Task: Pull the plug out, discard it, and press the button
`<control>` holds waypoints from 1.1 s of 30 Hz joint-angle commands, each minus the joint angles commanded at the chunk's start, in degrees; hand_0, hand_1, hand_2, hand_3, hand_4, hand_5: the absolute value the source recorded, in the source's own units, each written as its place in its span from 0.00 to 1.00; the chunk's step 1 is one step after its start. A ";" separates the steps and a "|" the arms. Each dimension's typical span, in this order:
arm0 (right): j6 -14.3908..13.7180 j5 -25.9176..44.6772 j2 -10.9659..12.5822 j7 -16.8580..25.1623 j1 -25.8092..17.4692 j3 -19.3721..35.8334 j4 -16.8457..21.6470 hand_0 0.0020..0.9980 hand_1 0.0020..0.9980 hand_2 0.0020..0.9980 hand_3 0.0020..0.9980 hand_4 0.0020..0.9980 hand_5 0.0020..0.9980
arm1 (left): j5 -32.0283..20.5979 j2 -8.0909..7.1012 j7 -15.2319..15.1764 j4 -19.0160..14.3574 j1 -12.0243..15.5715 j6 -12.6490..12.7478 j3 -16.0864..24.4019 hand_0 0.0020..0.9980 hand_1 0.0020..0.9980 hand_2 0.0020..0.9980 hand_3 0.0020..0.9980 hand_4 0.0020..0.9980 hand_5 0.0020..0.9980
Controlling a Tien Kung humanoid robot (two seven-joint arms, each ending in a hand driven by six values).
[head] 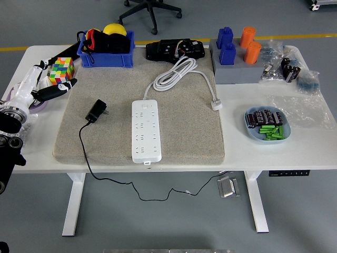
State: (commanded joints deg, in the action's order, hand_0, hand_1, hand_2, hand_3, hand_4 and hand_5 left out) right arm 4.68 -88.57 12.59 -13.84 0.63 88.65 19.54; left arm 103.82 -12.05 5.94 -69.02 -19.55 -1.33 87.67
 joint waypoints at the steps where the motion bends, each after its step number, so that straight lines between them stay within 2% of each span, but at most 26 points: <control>1: 0.00 0.00 0.00 0.00 0.02 0.01 0.00 0.77 0.73 0.72 0.71 0.89 0.66 | 0.00 -0.03 0.01 0.00 -0.03 -0.02 -0.07 0.98 1.00 0.96 0.94 0.83 0.43; 33: 0.01 -0.10 -0.19 -0.03 -0.23 0.68 0.08 0.77 0.73 0.72 0.71 0.89 0.66 | 0.10 0.01 0.18 -0.31 0.33 -0.12 0.19 0.98 1.00 0.96 0.94 0.83 0.44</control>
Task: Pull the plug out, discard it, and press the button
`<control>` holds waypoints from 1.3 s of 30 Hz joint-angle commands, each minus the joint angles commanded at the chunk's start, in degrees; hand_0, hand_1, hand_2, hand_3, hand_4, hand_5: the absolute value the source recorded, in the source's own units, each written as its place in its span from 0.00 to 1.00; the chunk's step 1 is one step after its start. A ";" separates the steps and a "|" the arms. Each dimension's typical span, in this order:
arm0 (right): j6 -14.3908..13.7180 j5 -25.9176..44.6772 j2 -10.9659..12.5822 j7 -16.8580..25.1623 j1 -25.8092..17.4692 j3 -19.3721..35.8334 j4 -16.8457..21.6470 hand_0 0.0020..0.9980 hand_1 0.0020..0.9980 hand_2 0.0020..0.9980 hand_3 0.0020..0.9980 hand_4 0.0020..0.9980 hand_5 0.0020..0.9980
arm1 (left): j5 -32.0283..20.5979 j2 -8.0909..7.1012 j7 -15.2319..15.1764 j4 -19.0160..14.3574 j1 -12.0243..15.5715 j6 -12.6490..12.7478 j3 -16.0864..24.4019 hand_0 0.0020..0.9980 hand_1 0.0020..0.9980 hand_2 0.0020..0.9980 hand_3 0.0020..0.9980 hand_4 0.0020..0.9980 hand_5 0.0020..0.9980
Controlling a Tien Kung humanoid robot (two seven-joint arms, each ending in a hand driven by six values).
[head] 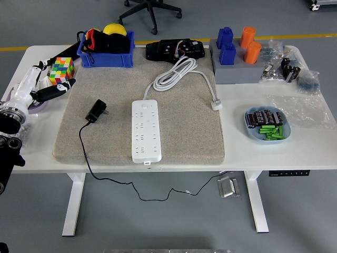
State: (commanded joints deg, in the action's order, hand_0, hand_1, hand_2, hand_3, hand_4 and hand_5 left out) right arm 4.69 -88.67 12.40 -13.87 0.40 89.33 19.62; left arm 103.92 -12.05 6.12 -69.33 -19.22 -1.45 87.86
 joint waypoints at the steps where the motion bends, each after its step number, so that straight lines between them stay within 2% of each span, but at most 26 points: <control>1: 0.00 -0.02 0.01 0.00 -0.01 0.01 -0.01 0.77 0.73 0.72 0.71 0.89 0.66 | -0.01 0.03 0.00 0.03 -0.01 0.01 0.02 0.98 1.00 0.96 0.94 0.83 0.44; 39: 0.01 -0.12 -0.16 -0.01 0.07 0.18 -0.09 0.77 0.73 0.72 0.71 0.89 0.66 | 0.10 -0.03 0.33 -0.17 0.01 -0.23 0.03 0.98 1.00 0.96 0.94 0.83 0.44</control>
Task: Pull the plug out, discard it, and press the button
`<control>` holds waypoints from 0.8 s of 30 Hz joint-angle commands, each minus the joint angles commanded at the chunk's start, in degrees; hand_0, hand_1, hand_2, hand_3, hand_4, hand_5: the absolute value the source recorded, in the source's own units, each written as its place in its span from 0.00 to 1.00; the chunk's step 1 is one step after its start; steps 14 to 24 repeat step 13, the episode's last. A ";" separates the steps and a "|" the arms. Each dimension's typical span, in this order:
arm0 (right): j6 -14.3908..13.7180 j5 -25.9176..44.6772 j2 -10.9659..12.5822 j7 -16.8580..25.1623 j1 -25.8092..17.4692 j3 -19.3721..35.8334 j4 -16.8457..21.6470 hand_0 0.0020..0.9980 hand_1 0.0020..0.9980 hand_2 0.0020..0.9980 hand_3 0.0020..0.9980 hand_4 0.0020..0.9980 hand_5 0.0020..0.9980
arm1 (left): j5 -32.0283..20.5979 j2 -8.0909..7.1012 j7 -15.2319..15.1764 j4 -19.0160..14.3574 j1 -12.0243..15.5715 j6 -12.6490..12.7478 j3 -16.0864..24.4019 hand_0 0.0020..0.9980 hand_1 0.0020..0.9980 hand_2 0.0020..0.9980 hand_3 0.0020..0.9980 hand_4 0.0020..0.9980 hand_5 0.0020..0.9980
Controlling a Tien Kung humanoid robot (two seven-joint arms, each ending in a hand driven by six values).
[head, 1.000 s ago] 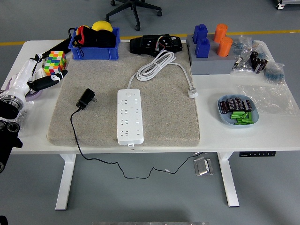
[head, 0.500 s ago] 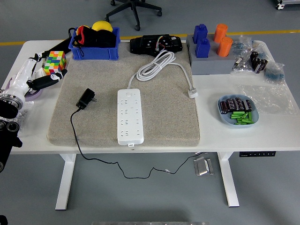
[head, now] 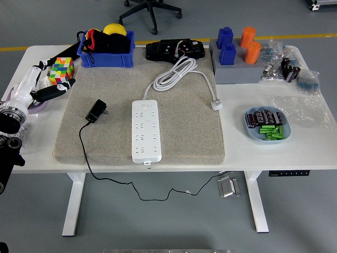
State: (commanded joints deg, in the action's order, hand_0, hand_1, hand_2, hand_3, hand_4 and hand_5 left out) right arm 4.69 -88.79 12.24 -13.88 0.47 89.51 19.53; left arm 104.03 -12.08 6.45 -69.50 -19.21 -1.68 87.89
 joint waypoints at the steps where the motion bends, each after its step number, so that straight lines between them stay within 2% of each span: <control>1: -0.02 -0.02 -0.02 0.00 0.01 0.04 -0.02 0.77 0.73 0.72 0.71 0.89 0.66 | 0.00 -0.01 -0.01 -0.01 -0.01 0.01 -0.03 0.98 1.00 0.96 0.94 0.83 0.44; 24: -0.01 0.11 0.15 0.01 0.23 -0.26 -0.01 0.77 0.73 0.72 0.71 0.89 0.66 | -0.01 -0.20 0.00 -0.02 -0.24 -0.02 -0.25 0.98 1.00 0.96 0.94 0.83 0.44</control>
